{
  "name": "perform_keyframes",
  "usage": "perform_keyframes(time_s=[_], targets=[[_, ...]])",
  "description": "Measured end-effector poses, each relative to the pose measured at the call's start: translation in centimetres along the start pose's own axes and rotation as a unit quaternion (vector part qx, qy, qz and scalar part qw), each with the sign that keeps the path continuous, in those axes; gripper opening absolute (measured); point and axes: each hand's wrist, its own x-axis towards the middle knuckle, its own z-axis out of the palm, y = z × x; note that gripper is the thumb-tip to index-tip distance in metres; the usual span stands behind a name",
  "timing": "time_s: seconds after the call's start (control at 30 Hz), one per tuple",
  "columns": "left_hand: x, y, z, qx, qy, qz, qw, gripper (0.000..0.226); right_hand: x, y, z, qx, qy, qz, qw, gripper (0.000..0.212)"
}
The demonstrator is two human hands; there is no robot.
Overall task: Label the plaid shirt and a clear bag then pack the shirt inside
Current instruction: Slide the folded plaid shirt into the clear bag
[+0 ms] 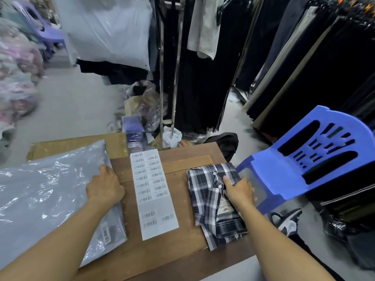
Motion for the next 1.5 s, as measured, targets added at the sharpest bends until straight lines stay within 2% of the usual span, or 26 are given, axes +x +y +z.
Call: perform_keyframes(time_s=[0.1, 0.23, 0.43, 0.57, 0.73, 0.8, 0.9, 1.0, 1.07, 1.13, 1.2, 1.33, 1.4, 1.5], targets=[[0.2, -0.1, 0.1, -0.004, -0.001, -0.001, 1.000, 0.060, 0.4, 0.1, 0.0, 0.046, -0.017, 0.008, 0.999, 0.077], [0.3, -0.1, 0.2, -0.005, 0.001, 0.004, 1.000, 0.057, 0.7, 0.2, -0.6, 0.177, -0.120, 0.010, 0.977, 0.052], [0.5, -0.6, 0.3, -0.003, 0.022, 0.014, 1.000, 0.048, 0.2, -0.6, -0.8, 0.243, -0.207, -0.055, 0.946, 0.031], [0.2, -1.3, -0.4, -0.020, 0.047, 0.044, 0.998, 0.039, 0.1, -1.6, -1.2, 0.311, -0.291, -0.070, 0.902, 0.038], [-0.7, -3.1, -1.3, -0.061, 0.058, 0.071, 0.994, 0.051, -1.5, -5.6, -1.9, 0.357, -0.355, -0.099, 0.858, 0.048], [-1.2, -4.1, -1.5, -0.094, 0.053, 0.090, 0.990, 0.055, -2.8, -8.5, -2.2, 0.357, -0.386, -0.129, 0.841, 0.039], [-2.0, -5.8, -1.4, -0.150, 0.040, 0.111, 0.982, 0.063, -4.4, -13.0, -1.6, 0.300, -0.415, -0.194, 0.836, 0.030], [-2.8, -7.5, -1.3, -0.194, 0.027, 0.138, 0.971, 0.067, -6.5, -17.5, -0.9, 0.202, -0.457, -0.262, 0.826, 0.038], [-3.4, -8.4, -1.4, -0.210, 0.023, 0.153, 0.965, 0.067, -7.6, -20.1, 0.2, 0.115, -0.455, -0.318, 0.824, 0.041], [-4.2, -8.9, -1.6, -0.227, 0.021, 0.159, 0.961, 0.067, -8.9, -22.2, 1.5, 0.026, -0.436, -0.374, 0.818, 0.058], [-4.8, -9.3, -1.8, -0.246, 0.022, 0.161, 0.956, 0.066, -9.9, -23.9, 2.8, -0.032, -0.438, -0.392, 0.809, 0.079], [-6.0, -9.6, -2.3, -0.308, 0.022, 0.166, 0.937, 0.068, -13.1, -26.5, 4.7, -0.124, -0.452, -0.420, 0.777, 0.067], [-6.5, -9.6, -2.2, -0.326, 0.020, 0.170, 0.930, 0.069, -14.4, -27.2, 6.3, -0.159, -0.448, -0.430, 0.767, 0.072], [-6.8, -9.6, -1.7, -0.332, 0.007, 0.149, 0.931, 0.073, -16.0, -27.8, 8.5, -0.208, -0.425, -0.438, 0.764, 0.053]])
